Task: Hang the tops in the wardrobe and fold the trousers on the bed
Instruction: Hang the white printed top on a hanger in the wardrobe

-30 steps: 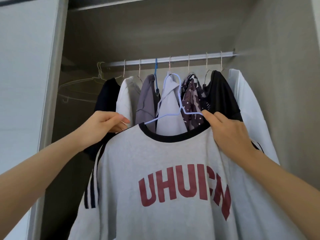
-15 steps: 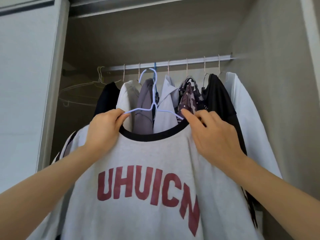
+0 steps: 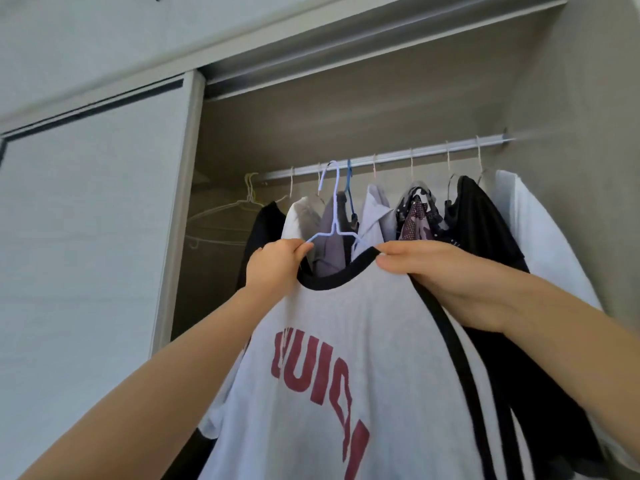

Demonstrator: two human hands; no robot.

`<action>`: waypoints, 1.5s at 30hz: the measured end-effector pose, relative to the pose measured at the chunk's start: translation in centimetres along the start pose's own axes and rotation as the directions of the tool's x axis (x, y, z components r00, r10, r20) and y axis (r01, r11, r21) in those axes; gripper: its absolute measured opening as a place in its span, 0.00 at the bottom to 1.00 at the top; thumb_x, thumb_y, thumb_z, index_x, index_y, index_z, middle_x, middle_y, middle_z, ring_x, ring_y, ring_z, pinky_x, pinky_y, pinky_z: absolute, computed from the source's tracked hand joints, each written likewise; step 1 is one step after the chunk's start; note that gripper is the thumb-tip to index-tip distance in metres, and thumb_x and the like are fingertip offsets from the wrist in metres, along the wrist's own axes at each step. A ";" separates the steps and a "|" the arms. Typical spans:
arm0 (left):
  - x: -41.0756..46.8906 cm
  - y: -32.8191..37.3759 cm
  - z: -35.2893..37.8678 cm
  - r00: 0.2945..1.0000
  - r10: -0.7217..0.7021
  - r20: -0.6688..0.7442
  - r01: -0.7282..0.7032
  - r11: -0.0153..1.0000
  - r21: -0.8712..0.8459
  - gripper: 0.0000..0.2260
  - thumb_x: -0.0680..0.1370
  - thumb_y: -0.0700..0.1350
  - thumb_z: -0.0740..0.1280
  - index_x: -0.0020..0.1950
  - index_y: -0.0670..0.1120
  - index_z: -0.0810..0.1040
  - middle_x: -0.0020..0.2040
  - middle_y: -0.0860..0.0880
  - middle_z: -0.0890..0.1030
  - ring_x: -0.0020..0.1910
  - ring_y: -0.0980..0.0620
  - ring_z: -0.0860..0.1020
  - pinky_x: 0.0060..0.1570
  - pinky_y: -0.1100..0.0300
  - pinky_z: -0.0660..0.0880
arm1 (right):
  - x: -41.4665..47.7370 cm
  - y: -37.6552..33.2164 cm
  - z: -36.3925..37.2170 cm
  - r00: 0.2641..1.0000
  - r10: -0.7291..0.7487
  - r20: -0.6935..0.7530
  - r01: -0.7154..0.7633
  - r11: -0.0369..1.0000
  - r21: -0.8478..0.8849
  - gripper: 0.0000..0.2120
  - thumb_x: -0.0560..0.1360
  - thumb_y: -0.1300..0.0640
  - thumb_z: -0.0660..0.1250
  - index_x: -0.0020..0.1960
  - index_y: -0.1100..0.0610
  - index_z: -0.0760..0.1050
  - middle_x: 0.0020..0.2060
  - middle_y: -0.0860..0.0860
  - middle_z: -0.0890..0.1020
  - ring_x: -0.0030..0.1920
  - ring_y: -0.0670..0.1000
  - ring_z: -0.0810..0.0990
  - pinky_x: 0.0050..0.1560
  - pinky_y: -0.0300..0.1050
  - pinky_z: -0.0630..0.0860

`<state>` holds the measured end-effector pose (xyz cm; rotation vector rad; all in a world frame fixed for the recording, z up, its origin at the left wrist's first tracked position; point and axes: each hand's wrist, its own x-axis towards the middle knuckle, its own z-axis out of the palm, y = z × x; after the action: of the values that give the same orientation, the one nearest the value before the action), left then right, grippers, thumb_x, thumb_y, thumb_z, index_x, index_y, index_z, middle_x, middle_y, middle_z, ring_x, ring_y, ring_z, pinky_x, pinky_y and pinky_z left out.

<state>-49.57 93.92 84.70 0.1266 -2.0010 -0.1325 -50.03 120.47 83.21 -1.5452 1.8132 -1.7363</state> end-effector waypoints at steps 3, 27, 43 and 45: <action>1.1 0.2 -0.5 0.994 -0.084 0.074 0.084 0.996 -0.002 0.17 0.84 0.53 0.56 0.46 0.45 0.79 0.36 0.43 0.77 0.40 0.38 0.79 0.40 0.47 0.75 | 1.1 -0.4 1.1 0.996 -0.015 -0.090 0.024 0.996 0.091 0.11 0.78 0.62 0.62 0.57 0.62 0.81 0.54 0.58 0.84 0.49 0.54 0.84 0.52 0.43 0.79; -3.5 -4.7 -10.8 0.926 -0.172 0.336 0.321 0.829 -0.458 0.17 0.80 0.64 0.57 0.64 0.58 0.74 0.54 0.57 0.81 0.54 0.55 0.81 0.54 0.58 0.79 | 15.5 -4.6 13.5 0.899 -0.050 -0.435 0.129 0.980 0.154 0.16 0.78 0.62 0.65 0.64 0.65 0.71 0.43 0.55 0.77 0.39 0.51 0.79 0.31 0.39 0.76; -4.3 -13.3 -14.0 0.907 -0.160 0.389 0.412 0.520 -0.748 0.31 0.72 0.69 0.53 0.64 0.52 0.77 0.59 0.48 0.83 0.57 0.49 0.82 0.53 0.56 0.79 | 25.9 -4.3 23.1 0.799 -0.183 -0.573 0.198 0.980 -0.037 0.24 0.77 0.65 0.61 0.70 0.70 0.58 0.65 0.64 0.69 0.64 0.62 0.72 0.63 0.55 0.73; -4.3 -13.5 -13.8 0.906 -0.168 0.388 0.409 0.575 -0.709 0.23 0.81 0.59 0.56 0.69 0.46 0.74 0.64 0.44 0.79 0.63 0.45 0.78 0.62 0.50 0.75 | 26.8 -4.0 22.7 0.772 -0.202 -0.602 0.177 0.979 -0.101 0.23 0.78 0.65 0.60 0.69 0.72 0.59 0.66 0.65 0.69 0.65 0.62 0.71 0.64 0.56 0.72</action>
<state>-34.88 80.74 84.59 -0.1386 -2.0024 -1.3022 -43.06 87.28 93.02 -1.2976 2.0082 -2.5475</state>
